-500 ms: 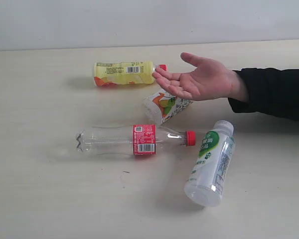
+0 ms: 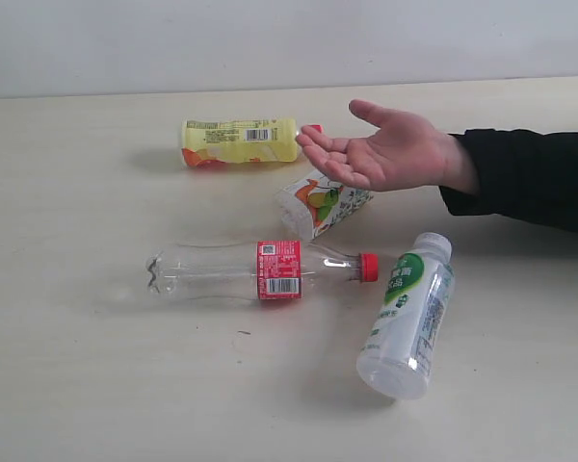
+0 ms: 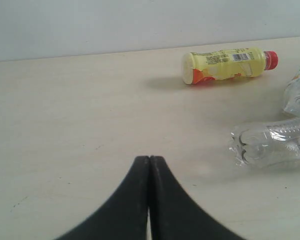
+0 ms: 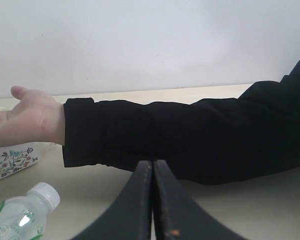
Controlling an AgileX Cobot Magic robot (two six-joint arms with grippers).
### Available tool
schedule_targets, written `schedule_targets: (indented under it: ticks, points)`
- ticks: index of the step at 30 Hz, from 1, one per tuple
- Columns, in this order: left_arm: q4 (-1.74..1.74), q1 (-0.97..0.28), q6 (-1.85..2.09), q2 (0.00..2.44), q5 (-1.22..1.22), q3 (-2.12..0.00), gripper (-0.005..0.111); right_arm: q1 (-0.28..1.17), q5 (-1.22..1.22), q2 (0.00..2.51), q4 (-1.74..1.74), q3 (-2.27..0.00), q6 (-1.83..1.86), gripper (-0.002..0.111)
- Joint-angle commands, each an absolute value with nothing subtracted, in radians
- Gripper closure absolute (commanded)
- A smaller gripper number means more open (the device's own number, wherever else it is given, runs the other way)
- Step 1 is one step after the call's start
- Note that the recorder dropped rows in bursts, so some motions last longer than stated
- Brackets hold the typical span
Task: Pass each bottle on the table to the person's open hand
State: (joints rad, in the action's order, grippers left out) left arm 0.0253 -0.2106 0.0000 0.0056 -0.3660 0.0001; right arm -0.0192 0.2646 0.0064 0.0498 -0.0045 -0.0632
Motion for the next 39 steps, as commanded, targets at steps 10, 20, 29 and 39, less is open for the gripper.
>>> schedule_targets:
  ticks: [10, 20, 29, 39]
  points:
    - [0.025, -0.209, 0.000, 0.000, -0.360, 0.000, 0.107, -0.024, 0.256, 0.000, 0.052, 0.000, -0.065, 0.108]
    - [0.025, -0.209, 0.000, 0.000, -0.360, 0.000, 0.107, -0.024, 0.256, 0.000, 0.052, 0.000, -0.065, 0.108]
    - [0.025, -0.209, 0.000, 0.000, -0.360, 0.000, 0.107, -0.024, 0.259, 0.000, 0.052, 0.000, -0.065, 0.108]
    - [-0.011, -0.209, -0.123, 0.000, 0.182, 0.000, 0.107, -0.024, 0.259, 0.000, 0.052, 0.000, -0.065, 0.108]
